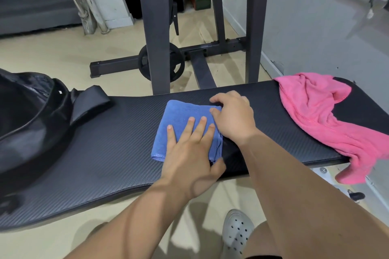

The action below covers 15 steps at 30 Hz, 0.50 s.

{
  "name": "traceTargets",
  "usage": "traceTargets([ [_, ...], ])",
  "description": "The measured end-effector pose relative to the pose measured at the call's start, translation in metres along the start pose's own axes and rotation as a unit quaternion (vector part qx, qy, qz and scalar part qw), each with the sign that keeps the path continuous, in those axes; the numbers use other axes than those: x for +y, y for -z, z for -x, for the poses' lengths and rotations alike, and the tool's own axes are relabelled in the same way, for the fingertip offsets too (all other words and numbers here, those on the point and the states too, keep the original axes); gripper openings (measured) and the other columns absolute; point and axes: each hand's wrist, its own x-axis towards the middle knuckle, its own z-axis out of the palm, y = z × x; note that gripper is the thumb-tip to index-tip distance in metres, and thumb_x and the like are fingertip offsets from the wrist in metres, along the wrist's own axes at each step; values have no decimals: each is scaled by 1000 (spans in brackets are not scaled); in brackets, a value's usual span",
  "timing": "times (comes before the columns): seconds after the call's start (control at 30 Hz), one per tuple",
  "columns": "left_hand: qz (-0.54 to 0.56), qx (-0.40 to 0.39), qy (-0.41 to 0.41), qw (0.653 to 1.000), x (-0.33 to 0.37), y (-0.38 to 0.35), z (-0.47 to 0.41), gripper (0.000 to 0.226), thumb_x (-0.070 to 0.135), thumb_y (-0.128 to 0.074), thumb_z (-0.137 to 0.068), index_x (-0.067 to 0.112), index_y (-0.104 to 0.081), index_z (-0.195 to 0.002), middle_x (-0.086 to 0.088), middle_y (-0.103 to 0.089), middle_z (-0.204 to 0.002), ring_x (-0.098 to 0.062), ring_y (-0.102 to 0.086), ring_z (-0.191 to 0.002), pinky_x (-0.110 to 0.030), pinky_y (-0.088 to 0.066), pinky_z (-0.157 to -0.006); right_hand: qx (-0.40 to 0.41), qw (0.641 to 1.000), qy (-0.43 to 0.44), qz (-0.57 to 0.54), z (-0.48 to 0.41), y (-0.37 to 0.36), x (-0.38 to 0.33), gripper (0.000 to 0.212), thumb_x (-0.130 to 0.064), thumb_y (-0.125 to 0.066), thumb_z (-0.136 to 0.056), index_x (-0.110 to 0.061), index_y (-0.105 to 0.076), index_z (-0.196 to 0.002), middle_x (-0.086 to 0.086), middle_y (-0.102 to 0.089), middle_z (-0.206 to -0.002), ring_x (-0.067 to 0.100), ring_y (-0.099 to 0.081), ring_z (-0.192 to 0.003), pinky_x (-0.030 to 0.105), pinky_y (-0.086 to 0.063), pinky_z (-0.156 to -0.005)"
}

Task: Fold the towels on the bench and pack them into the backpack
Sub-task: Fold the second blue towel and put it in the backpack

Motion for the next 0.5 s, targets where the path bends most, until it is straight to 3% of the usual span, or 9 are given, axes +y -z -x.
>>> traceTargets([
  [0.1,-23,-13,-35,999,4,0,5,73,65,-33,-96,36,-12,-159,7,1,-169,-17,11,-155,-57,7,-121,-29,999,-5,-20,-2,4,-5,31,-9,-54,-91,-32,-70,-103,-10,-65,-103,17,-60,-98,33,-49,-79],
  [0.2,-7,-8,-50,999,-7,6,11,55,61,-33,-99,42,-36,-151,10,-14,-167,-15,1,-155,-54,2,-123,-64,997,-38,-5,-1,13,-10,15,-14,-57,-82,-26,-67,-82,-9,-65,-82,16,-63,-84,30,-48,-66],
  [0.23,18,0,-44,999,-13,10,14,53,64,-34,-97,41,-52,-141,11,-24,-165,-14,-6,-155,-52,-3,-123,-78,996,-40,5,1,18,-12,7,-19,-61,-78,-23,-66,-78,-8,-66,-77,16,-63,-81,30,-49,-66],
  [0.3,90,40,-30,995,-27,18,21,59,71,-33,-89,31,-75,-96,11,-50,-150,-13,-27,-150,-48,-19,-121,-140,989,-36,27,6,27,-18,6,-24,-68,-71,-19,-65,-71,-6,-69,-73,15,-64,-75,31,-52,-64],
  [0.33,117,70,-30,990,-36,20,24,62,71,-32,-88,24,-70,-71,10,-62,-138,-14,-39,-145,-44,-28,-117,-184,982,-30,37,10,31,-21,8,-24,-70,-68,-17,-66,-69,-3,-71,-72,14,-64,-70,30,-51,-64],
  [0.4,147,112,-44,982,-57,19,31,61,63,-33,-92,18,-49,-54,3,-77,-102,-21,-60,-126,-32,-41,-108,-275,960,-14,52,19,37,-28,10,-22,-71,-67,-12,-70,-69,0,-74,-70,12,-59,-62,29,-47,-62],
  [0.47,183,126,-48,974,-74,20,38,56,53,-38,-96,14,-43,-56,0,-65,-63,-27,-70,-101,-19,-44,-99,-331,941,2,66,27,43,-32,14,-25,-75,-72,-11,-73,-70,-2,-74,-65,6,-55,-56,27,-46,-63],
  [0.5,205,140,-45,968,-80,21,42,53,48,-43,-97,15,-40,-55,1,-53,-54,-29,-71,-88,-19,-48,-91,-340,937,11,75,29,45,-34,19,-29,-78,-73,-11,-72,-69,-3,-74,-64,5,-54,-54,26,-46,-62],
])
